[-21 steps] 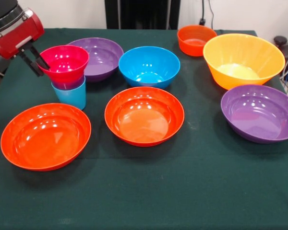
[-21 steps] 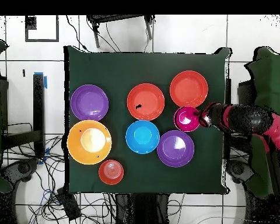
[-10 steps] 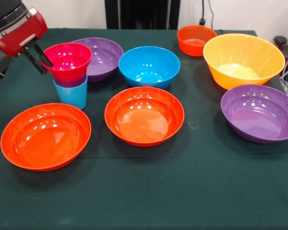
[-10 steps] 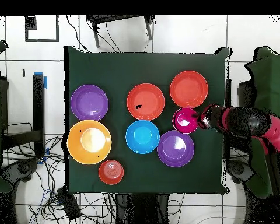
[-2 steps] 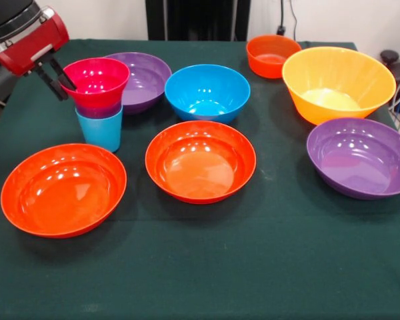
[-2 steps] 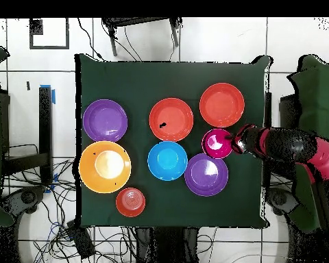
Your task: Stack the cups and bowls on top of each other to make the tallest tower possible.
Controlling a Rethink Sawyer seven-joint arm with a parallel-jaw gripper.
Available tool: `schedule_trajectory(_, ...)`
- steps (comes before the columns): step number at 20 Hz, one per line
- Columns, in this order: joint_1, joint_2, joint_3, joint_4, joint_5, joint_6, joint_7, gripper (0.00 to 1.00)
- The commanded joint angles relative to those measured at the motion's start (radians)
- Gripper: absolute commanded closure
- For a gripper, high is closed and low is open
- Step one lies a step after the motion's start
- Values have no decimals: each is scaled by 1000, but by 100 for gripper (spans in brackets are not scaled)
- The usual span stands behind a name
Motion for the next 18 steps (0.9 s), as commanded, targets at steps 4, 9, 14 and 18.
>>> schedule_trajectory(4,19,38,-55,37,-72,-49,-192,0)
schedule_trajectory(9,15,34,-54,43,-74,-56,-188,0)
schedule_trajectory(14,16,38,-50,39,-71,-55,-192,0)
schedule_trajectory(18,8,22,-37,54,-37,-30,-172,0)
